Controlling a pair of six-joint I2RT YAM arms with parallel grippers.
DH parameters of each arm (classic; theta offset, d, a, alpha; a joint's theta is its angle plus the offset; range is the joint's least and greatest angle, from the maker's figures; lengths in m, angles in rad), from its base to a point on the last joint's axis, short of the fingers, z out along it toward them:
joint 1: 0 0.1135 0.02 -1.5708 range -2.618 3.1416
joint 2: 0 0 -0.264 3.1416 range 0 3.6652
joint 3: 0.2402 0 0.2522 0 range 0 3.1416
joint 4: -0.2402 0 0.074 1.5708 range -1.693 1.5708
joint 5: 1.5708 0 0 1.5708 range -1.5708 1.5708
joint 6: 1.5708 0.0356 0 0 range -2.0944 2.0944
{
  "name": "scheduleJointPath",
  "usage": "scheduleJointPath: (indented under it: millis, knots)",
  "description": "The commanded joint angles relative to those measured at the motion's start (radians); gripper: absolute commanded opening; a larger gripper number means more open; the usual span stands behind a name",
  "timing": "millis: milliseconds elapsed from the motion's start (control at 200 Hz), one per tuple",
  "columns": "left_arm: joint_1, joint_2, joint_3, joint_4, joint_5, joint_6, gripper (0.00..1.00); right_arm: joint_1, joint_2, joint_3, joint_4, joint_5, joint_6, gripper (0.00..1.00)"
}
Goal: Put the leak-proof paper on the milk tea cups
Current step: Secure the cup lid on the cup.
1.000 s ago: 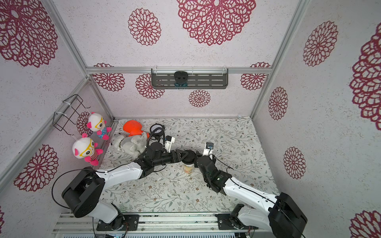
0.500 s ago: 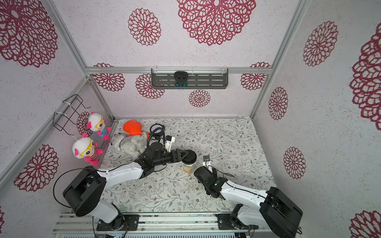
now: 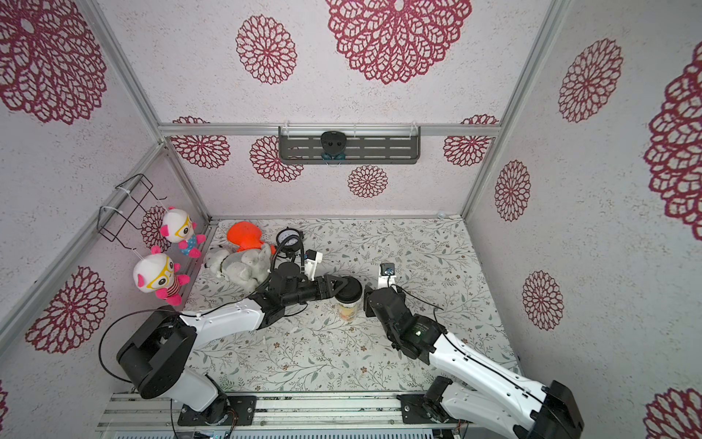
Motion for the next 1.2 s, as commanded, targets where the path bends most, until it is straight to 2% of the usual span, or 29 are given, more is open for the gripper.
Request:
scheduleJointPath:
  millis: [0,105,340,700,880,1196]
  knots:
    - [-0.028,0.086,-0.089,-0.37,-0.019,0.044,0.57,-0.006,0.02,0.041,0.03,-0.023,-0.055,0.62]
    - [-0.029,0.08,-0.084,-0.369,-0.015,0.041,0.57,-0.006,0.084,0.053,0.112,-0.086,-0.063,0.62]
    - [-0.033,0.067,-0.076,-0.354,0.003,0.025,0.57,-0.008,0.183,-0.022,0.233,-0.094,-0.074,0.63]
    - [-0.034,0.05,-0.058,-0.358,0.012,0.016,0.57,0.001,0.173,-0.288,0.335,-0.099,-0.029,0.61]
    - [-0.034,0.071,-0.056,-0.36,0.001,0.021,0.57,0.019,0.203,-0.333,0.339,-0.092,-0.036,0.61]
    - [-0.037,0.073,-0.086,-0.316,-0.005,-0.001,0.57,0.024,0.227,-0.394,0.378,-0.052,0.031,0.61]
